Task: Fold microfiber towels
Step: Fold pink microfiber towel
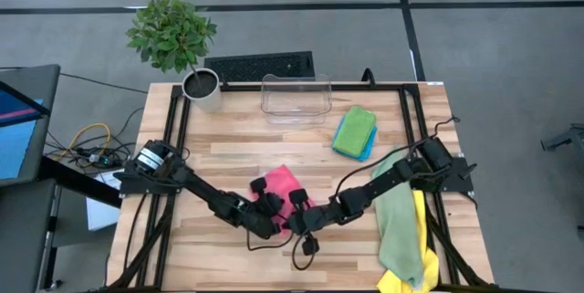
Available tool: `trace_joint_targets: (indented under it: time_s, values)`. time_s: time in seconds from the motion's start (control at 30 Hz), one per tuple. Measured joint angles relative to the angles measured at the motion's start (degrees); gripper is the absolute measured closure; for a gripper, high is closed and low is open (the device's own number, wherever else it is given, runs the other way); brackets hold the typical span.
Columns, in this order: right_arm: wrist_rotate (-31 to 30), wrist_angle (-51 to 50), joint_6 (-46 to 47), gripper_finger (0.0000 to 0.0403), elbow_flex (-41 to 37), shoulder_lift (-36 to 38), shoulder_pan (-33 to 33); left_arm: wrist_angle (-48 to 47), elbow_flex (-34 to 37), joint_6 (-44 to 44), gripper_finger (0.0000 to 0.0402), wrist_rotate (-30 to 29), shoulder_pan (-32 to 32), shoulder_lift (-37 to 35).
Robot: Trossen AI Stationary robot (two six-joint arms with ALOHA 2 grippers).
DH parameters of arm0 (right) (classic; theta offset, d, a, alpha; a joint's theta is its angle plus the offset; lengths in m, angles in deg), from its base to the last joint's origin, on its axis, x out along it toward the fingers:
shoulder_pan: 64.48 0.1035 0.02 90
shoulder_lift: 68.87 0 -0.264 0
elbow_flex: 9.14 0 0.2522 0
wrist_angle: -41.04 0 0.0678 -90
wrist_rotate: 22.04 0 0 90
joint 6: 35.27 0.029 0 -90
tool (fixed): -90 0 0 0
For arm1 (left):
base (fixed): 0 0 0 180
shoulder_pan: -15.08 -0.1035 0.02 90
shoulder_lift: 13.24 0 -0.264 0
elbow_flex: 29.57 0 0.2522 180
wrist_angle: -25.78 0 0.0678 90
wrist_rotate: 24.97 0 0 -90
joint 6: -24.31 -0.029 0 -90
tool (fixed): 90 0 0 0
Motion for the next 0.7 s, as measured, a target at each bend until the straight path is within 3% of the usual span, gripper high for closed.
trace_joint_targets:
  time_s: [0.2,0.7]
  values:
    - [0.5,0.3,0.0,0.0377,0.0,0.0,-1.4,0.9,0.0,-2.2,0.0401,0.6,-0.4,0.1]
    - [6.1,3.0,-0.4,0.03,0.0,0.0,-3.9,-5.8,0.2,-5.8,0.0401,2.1,-0.4,-7.4]
